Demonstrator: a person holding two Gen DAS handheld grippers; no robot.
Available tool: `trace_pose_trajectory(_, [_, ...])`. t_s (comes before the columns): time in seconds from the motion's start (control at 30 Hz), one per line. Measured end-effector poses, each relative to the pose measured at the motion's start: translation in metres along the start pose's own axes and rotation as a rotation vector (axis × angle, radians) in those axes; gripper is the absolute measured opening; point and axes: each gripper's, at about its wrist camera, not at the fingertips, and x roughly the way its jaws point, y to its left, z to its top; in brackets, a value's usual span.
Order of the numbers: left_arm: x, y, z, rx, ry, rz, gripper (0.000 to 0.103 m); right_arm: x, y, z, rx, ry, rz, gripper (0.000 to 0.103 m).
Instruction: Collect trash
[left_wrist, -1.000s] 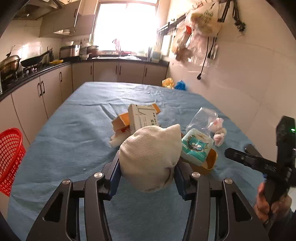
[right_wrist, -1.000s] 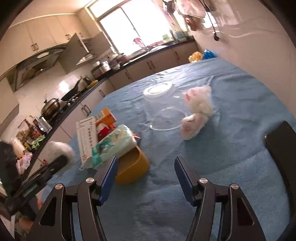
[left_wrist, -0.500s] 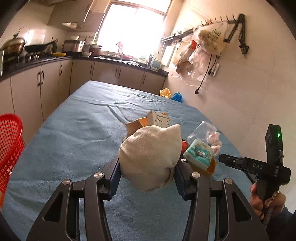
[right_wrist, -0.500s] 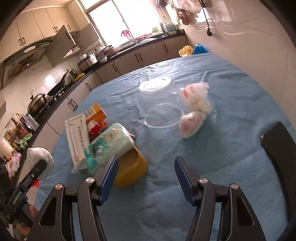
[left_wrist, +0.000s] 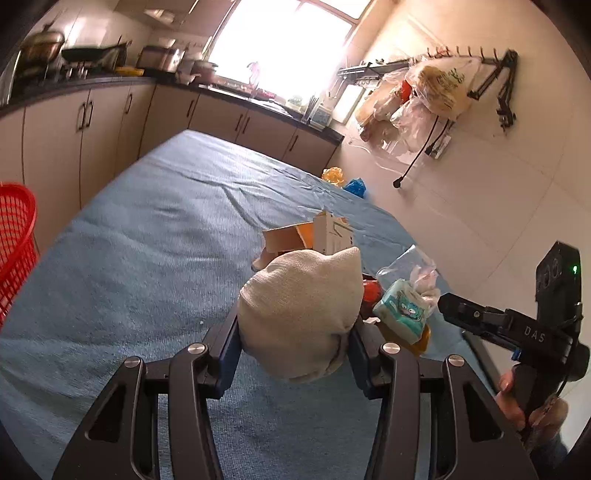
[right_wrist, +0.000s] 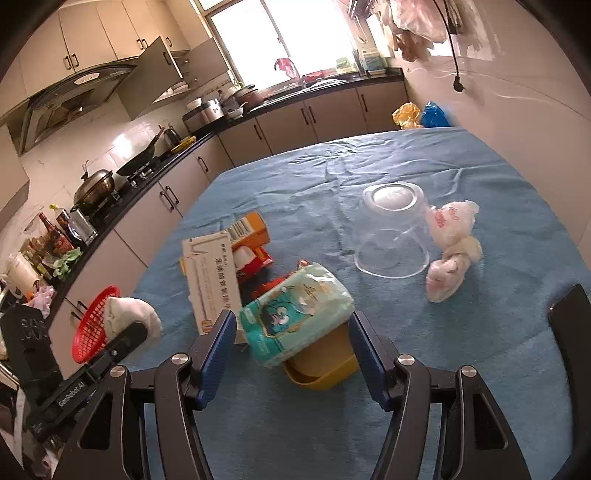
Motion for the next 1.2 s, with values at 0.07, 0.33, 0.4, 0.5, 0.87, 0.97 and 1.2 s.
trace_pose_trajectory(0.07, [0.002, 0.006, 0.001, -0.034, 0.013, -0.018, 0.049, 0.000, 0.003, 0.001, 0.005, 0.003, 0.023, 0.067])
trace_pose_trajectory(0.33, [0.006, 0.006, 0.001, -0.050, 0.024, -0.016, 0.049, -0.002, 0.010, 0.002, -0.032, 0.001, 0.043, 0.069])
trace_pose_trajectory(0.4, [0.006, 0.005, 0.001, -0.046, 0.025, -0.010, 0.049, -0.001, 0.006, 0.002, -0.018, 0.003, 0.042, 0.071])
trace_pose_trajectory(0.5, [0.008, 0.002, 0.002, -0.038, 0.031, -0.001, 0.049, 0.007, -0.005, 0.005, 0.033, 0.030, 0.044, 0.071])
trace_pose_trajectory(0.87, [0.012, -0.006, 0.002, -0.004, 0.037, 0.022, 0.049, 0.043, 0.015, 0.004, -0.108, 0.068, -0.059, 0.082])
trace_pose_trajectory(0.97, [0.012, -0.006, 0.002, -0.001, 0.037, 0.025, 0.049, 0.054, 0.025, 0.003, -0.169, 0.079, -0.115, 0.082])
trace_pose_trajectory(1.2, [0.013, -0.008, 0.002, 0.005, 0.037, 0.031, 0.049, 0.072, 0.046, 0.005, -0.313, 0.064, -0.214, 0.080])
